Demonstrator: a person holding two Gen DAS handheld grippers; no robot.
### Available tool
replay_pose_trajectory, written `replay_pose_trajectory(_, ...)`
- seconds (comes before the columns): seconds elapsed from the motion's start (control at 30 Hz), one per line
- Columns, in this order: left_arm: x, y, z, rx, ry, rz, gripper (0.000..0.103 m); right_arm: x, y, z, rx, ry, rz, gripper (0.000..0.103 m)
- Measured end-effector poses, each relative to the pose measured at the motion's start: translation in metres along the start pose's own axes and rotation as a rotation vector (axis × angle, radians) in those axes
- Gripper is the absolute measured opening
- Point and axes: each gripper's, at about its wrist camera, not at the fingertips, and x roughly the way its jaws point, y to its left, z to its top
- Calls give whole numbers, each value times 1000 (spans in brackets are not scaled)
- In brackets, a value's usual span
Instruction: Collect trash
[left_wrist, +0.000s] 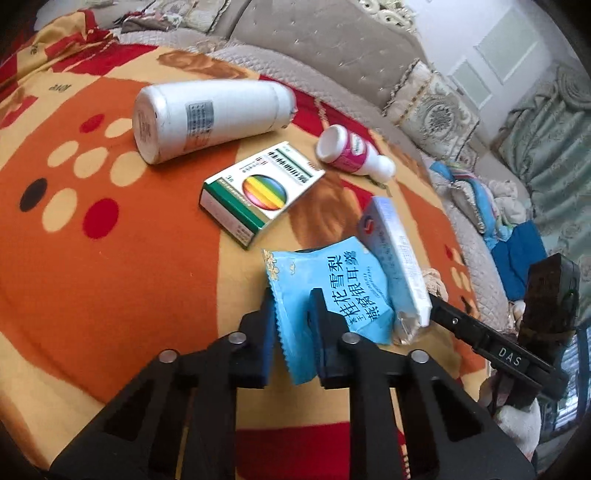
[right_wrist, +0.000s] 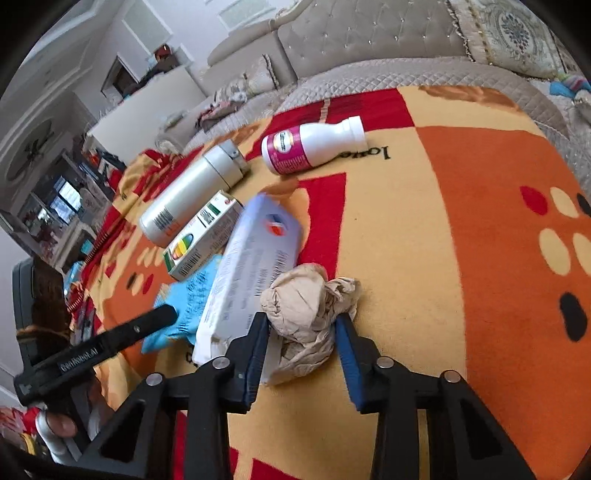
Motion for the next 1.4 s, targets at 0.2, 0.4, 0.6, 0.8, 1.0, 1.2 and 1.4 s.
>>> replay_pose_trajectory(0.2,-39,-8,-27,9,-20,-5,9,-40,2,-10,-69,-50,-9,31)
replay_pose_trajectory(0.4,-66,-18,-69,79,33,-3,9,-80,-6,-28,-114,-58,-33,31)
replay_pose_trajectory(0.6,-81,-22,-79,139,31,9,36,-96,-13,-49,-126,-29,-44,31)
replay_pose_trajectory(0.8,-80,-22,-65,163,-9,34,77,-95,-17,-64,-105,-2,-29,31)
replay_pose_trajectory(1.0,-46,-39,-58,281,30,93,77,-89,-19,-71,-85,15,-27,31)
replay_pose_trajectory(1.2,-9,-45,-51,291,81,134,77,-88,-14,-71,-88,14,-19,31)
replay_pose_trajectory(1.4,-7,-47,-54,289,72,132,56,-83,-9,-71,-98,20,-6,31)
